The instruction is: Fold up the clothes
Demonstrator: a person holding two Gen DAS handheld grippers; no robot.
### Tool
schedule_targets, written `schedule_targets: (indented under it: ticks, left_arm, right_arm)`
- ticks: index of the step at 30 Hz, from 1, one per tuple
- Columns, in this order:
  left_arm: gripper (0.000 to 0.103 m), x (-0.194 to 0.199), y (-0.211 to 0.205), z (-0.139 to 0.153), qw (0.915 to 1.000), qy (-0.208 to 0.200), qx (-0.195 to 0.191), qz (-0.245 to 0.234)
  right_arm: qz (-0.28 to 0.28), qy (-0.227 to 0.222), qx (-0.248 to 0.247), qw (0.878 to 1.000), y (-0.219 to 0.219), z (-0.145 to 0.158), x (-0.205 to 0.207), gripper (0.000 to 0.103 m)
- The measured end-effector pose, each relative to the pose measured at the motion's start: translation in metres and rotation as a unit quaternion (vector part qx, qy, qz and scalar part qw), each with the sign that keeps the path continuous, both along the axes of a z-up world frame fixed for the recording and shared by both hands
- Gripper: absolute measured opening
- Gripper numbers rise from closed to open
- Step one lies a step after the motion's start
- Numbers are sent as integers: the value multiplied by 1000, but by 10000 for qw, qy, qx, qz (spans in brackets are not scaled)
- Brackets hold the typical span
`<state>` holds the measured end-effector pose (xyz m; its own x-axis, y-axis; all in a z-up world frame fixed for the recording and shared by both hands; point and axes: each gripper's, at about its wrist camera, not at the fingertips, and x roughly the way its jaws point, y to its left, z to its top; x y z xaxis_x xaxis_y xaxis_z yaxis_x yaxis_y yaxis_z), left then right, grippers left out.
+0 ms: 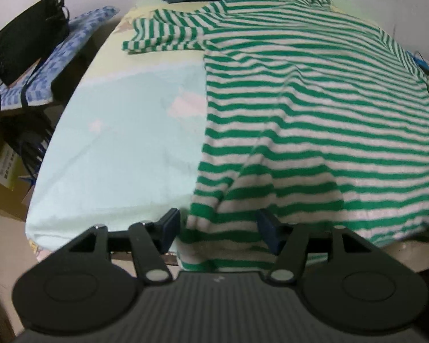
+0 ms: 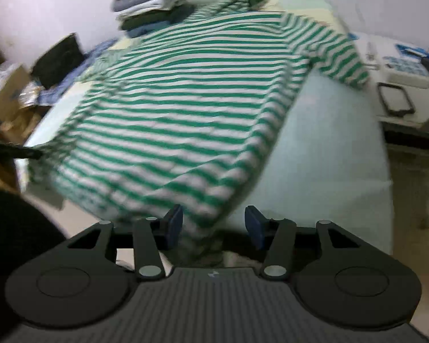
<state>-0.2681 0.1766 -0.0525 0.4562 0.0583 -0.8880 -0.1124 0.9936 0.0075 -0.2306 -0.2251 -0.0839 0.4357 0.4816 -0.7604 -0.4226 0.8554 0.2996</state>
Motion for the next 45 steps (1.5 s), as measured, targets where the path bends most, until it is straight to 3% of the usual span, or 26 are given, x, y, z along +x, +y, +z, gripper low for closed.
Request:
schedule_targets:
  ticks: [4,7,11,15,18,19,20,21,22,23,25,32,37,41,45]
  left_arm:
    - [74,-2,2,-2,10000,66,-18,-14]
    - [76,-2,2,-5,10000,90,-34,-15]
    - [76,1,1,-10,9999,72,-105,-26]
    - [73,-1,1,-10,9998,46,-208,20]
    - [66,-3,1,-9,9995,14,-290,85]
    - [56,-4,1,-8,9995,-7,-298,103]
    - [45,-5,0,-6,9995,-33,-296,115]
    - [38,-6,0,-3,9996,-54,-266,119]
    - [21,-7,0,-1,9996,-66,-247,111]
    - [12,-9,1,2,9995,-70,-290,115]
    - [6,-13,7,7,9984,-57,-535,173]
    - [6,-33,8,38,9951,-294,-910,246]
    - [5,-40,3,43,9953,-289,-918,110]
    - [5,-44,5,20,9959,12,-885,202]
    - [6,-44,12,-10,9959,330,-714,454]
  right_arm:
    - [357,421,160,9983,15,-13,-10,53]
    - [156,667,262,9973,10,-23,-11,53]
    - [-160,704,247,9971,6,-38,-7,55]
    - [10,672,285,9973,18,-51,-3,56]
    - [39,674,223,9975,20,-59,-1,52]
    - [47,702,225,9973,19,-62,0,45]
    - [78,765,263,9967,19,-63,2,22]
    - [132,831,338,9959,16,-63,3,16]
    - [185,882,422,9950,13,-62,3,16]
    - [248,920,503,9942,9,-59,3,16]
    - [389,983,630,9924,3,-52,0,15]
    - [884,1133,954,9850,-30,-7,-4,14]
    - [1266,1157,753,9823,-45,20,-1,14]
    - [1372,1302,488,9807,-48,12,1,14]
    - [1324,1560,369,9781,-29,-22,1,14]
